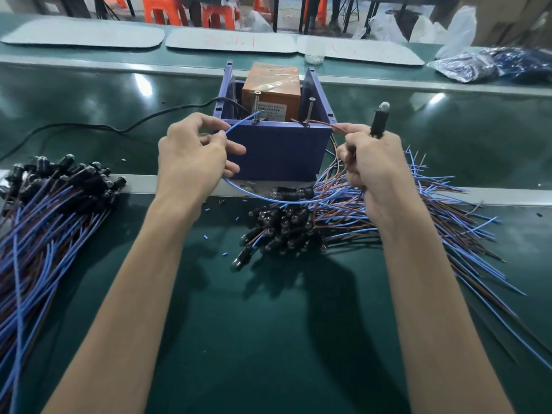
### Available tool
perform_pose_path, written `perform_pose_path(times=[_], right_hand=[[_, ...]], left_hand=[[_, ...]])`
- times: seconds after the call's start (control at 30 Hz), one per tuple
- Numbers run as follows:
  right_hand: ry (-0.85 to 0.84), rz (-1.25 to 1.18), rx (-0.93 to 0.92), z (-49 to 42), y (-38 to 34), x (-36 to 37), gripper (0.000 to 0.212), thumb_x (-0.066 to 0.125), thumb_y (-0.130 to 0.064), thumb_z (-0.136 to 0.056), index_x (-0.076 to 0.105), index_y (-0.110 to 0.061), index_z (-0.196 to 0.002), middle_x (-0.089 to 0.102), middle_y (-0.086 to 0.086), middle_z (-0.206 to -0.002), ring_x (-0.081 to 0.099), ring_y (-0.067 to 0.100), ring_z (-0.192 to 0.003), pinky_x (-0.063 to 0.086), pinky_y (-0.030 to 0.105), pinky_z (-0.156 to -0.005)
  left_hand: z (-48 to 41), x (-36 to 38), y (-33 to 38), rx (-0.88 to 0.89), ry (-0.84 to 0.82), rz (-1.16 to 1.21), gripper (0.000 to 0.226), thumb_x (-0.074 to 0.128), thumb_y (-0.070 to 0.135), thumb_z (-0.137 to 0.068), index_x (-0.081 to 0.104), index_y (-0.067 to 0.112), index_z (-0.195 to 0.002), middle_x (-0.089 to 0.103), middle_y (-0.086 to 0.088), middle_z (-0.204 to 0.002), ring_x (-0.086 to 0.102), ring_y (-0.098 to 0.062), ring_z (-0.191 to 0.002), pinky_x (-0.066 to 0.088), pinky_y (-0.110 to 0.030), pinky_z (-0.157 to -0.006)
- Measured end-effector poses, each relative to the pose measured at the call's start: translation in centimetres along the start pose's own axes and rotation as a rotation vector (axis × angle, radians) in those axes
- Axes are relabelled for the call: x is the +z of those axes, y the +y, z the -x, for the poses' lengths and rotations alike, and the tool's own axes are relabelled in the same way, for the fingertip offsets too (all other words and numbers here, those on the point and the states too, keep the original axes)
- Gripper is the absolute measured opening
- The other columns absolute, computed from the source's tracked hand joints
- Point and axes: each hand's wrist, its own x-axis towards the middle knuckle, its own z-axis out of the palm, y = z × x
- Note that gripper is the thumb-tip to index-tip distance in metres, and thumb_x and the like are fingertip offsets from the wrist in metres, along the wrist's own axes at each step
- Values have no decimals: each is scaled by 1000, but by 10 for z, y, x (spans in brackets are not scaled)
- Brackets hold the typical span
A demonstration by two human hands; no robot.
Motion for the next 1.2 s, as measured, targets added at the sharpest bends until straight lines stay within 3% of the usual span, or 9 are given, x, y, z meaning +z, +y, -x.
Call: perform_pose_path(times=[0.2,0.57,1.2], right_hand=[[11,-10,-13,1,-1,-1,33,33,0,-93,64,-11,-100,43,-2,-52,27,2,-33,21,14,-34],[8,-12,-12,1,-2,-1,33,35,-1,-94,63,-17,-90,43,-6,-49,28,2,-32,21,14,-34],[7,-4,-4,3,-2,2,31,35,-2,-96,63,-10,-108,43,-1,-56,29,1,-33,22,13,-34]], left_hand=[[-1,-2,1,-8,14,11,19,46,8,-95,61,19,-93,70,9,-65,53,-3,-39,44,-14,-45],[-1,-4,2,-3,28,14,21,46,7,-95,60,21,-87,70,8,-66,55,-3,-40,44,-13,-45],[-4,-7,1,-20,100,45,15,47,9,-96,61,14,-97,69,7,-68,56,-1,-42,45,-13,-45]])
